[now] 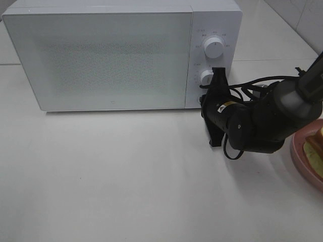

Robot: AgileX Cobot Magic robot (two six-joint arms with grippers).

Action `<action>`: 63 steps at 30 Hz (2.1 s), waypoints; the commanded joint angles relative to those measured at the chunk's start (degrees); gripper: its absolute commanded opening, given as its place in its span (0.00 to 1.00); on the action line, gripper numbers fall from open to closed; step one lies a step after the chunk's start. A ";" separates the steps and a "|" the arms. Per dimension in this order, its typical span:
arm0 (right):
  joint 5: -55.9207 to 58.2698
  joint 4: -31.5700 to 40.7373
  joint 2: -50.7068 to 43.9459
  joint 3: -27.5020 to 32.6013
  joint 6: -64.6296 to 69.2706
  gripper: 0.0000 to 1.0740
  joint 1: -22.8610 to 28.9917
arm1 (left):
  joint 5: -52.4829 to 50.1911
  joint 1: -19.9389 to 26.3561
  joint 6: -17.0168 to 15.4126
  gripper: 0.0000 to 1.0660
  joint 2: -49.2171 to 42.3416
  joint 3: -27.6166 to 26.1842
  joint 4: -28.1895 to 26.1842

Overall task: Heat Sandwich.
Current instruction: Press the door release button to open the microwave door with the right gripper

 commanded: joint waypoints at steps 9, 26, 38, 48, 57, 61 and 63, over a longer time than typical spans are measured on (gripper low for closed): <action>-0.40 -0.57 1.83 -4.07 -0.80 0.00 -1.38 | -0.57 0.17 -0.11 0.94 -1.09 0.11 -0.46; -12.15 5.39 1.83 -6.76 -4.53 0.00 -1.43 | -0.57 0.17 -0.11 0.94 -1.09 0.11 -0.46; -11.34 5.33 3.32 -15.64 -11.46 0.00 -4.07 | -0.57 0.17 -0.11 0.94 -1.03 0.11 -0.46; -10.43 5.44 3.32 -16.50 -12.89 0.00 -4.07 | -0.57 0.17 -0.17 0.94 -1.03 0.11 -0.40; -10.03 5.39 3.32 -16.50 -12.89 0.00 -3.95 | -0.57 0.17 -0.17 0.94 -1.03 0.11 -0.40; -8.48 5.39 3.32 -16.50 -12.89 0.00 -3.95 | -0.57 0.17 -0.17 0.94 -1.03 0.11 -0.40; -6.42 5.39 3.32 -16.50 -12.89 0.00 -3.95 | -0.57 0.17 -0.17 0.94 -1.03 0.11 -0.40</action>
